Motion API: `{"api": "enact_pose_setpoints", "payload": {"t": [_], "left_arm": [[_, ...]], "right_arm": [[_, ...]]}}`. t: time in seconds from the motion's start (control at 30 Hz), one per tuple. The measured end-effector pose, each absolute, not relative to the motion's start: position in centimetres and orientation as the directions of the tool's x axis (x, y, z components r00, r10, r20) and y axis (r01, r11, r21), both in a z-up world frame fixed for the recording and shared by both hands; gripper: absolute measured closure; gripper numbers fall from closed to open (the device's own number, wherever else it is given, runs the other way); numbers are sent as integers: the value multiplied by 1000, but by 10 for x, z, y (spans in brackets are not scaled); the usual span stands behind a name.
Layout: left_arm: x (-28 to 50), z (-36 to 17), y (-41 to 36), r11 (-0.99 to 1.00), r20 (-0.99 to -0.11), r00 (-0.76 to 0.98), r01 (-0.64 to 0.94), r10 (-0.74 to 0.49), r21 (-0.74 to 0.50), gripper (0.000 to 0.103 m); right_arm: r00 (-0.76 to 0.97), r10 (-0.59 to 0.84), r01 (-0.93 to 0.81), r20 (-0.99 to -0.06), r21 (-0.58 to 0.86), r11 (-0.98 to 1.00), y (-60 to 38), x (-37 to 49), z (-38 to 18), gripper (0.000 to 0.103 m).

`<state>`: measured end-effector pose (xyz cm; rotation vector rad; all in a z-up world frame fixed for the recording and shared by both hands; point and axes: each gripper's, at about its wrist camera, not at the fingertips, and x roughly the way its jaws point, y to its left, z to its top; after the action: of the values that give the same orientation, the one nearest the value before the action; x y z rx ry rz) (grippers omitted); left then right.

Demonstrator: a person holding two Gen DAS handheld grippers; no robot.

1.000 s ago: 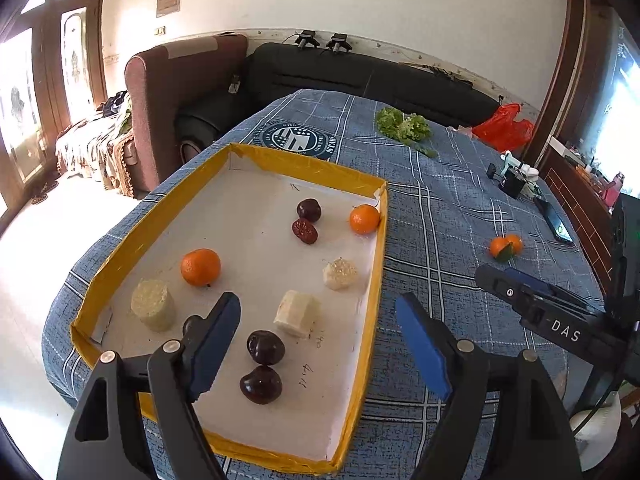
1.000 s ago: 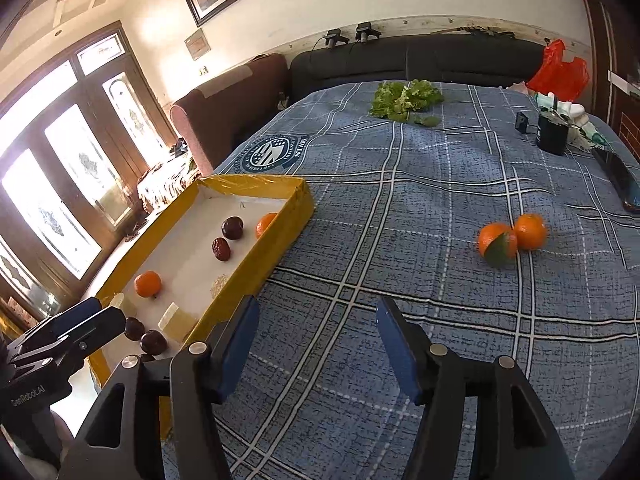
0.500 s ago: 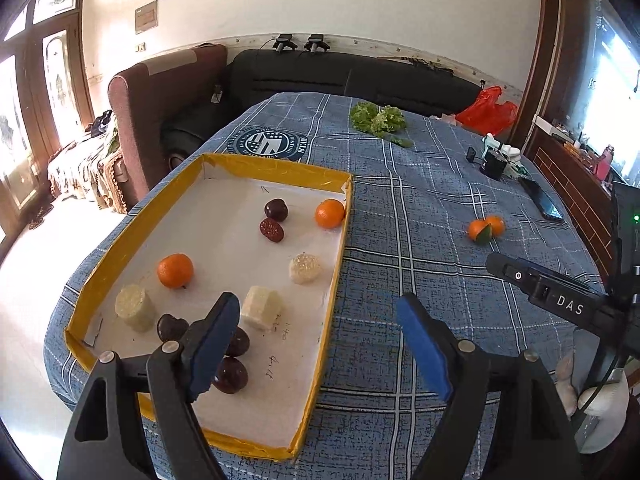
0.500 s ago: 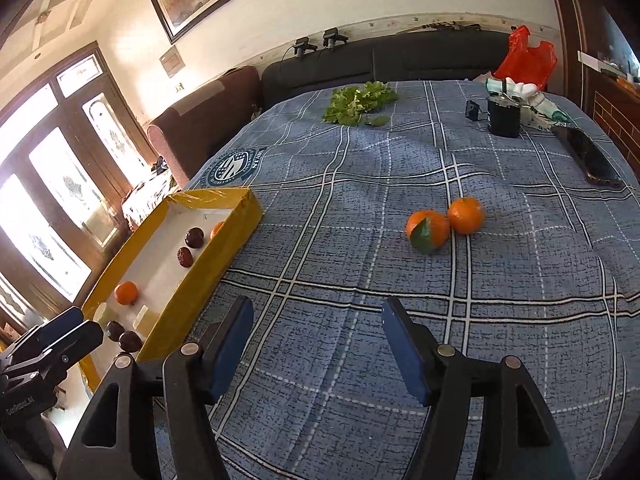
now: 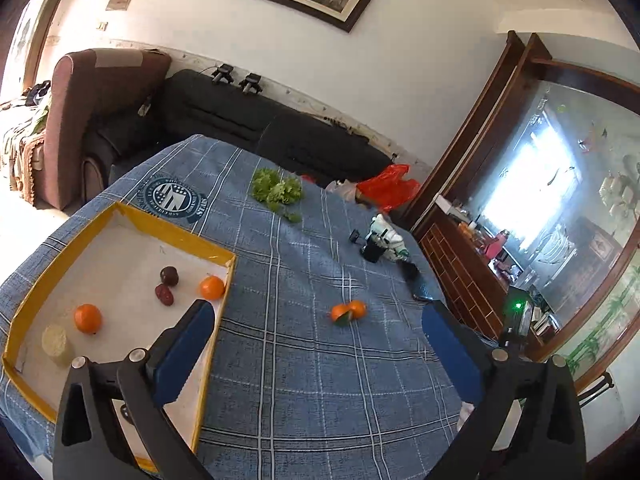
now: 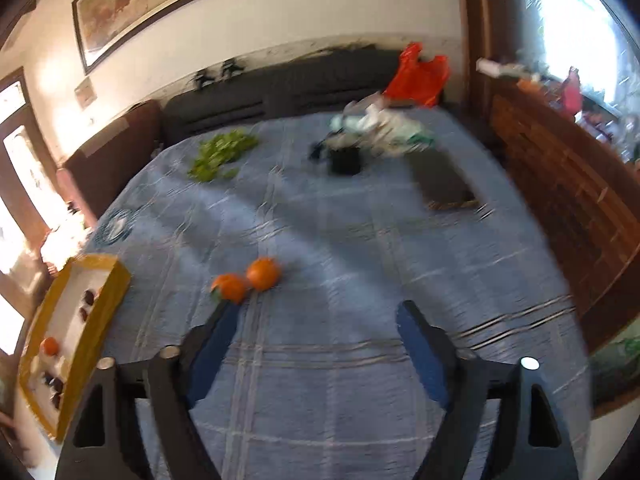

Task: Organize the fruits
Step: 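Move both tools back toward the two remaining oranges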

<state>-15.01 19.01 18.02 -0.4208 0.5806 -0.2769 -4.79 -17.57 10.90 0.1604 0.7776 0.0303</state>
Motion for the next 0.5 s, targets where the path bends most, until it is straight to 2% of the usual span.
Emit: {"api": "enact_pose_setpoints", "payload": {"t": [0.1,0.27,0.37,0.5], "left_arm": [[-140,161,172,894,-541,759,120,-364,-432,0],[-116,115,130,932,-661,677,109,-323,-344,0],[-103,92,104,951,-704,645,134,-297,-279,0],[-88,74,76,973,-714,662,165,-230,-160,0]], "right_arm": [[766,60,49,-640,152,987,-186,-50,122,7],[729,135,63,-671,261,963,-186,-35,102,7],[688,192,61,-700,319,946,-181,-25,84,8],[668,211,54,-714,329,943,-174,-19,69,8]]}}
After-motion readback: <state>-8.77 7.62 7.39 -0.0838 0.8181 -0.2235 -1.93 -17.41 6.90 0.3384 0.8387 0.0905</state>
